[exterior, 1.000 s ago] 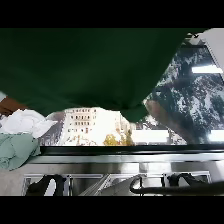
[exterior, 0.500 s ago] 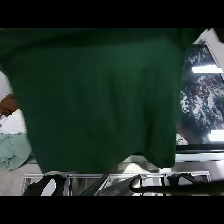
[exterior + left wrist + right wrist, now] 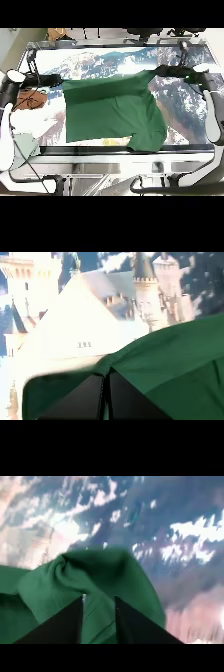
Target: Fold the shirts.
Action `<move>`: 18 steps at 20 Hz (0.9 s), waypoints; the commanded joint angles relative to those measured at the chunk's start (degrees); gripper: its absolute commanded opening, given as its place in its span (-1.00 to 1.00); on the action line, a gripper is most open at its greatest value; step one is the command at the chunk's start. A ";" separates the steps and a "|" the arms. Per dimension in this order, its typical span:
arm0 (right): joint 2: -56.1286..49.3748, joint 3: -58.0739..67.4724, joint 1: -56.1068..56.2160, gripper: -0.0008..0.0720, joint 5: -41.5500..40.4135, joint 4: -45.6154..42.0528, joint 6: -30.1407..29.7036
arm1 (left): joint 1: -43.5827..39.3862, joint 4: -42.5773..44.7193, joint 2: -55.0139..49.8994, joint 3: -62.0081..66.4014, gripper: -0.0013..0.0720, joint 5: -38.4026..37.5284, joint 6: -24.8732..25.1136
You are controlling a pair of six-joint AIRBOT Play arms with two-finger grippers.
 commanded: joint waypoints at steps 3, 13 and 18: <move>0.96 0.04 -3.91 -0.27 7.34 -7.02 7.04 | 3.56 -0.11 -6.58 10.54 0.33 -15.41 -2.69; 19.10 -25.81 -26.25 0.31 25.88 -16.15 16.02 | 19.43 3.30 14.58 -35.01 0.34 -23.08 -1.22; 21.44 -38.75 -27.54 0.30 24.85 -16.76 14.01 | 18.75 2.49 16.68 -49.55 0.34 -13.18 -0.37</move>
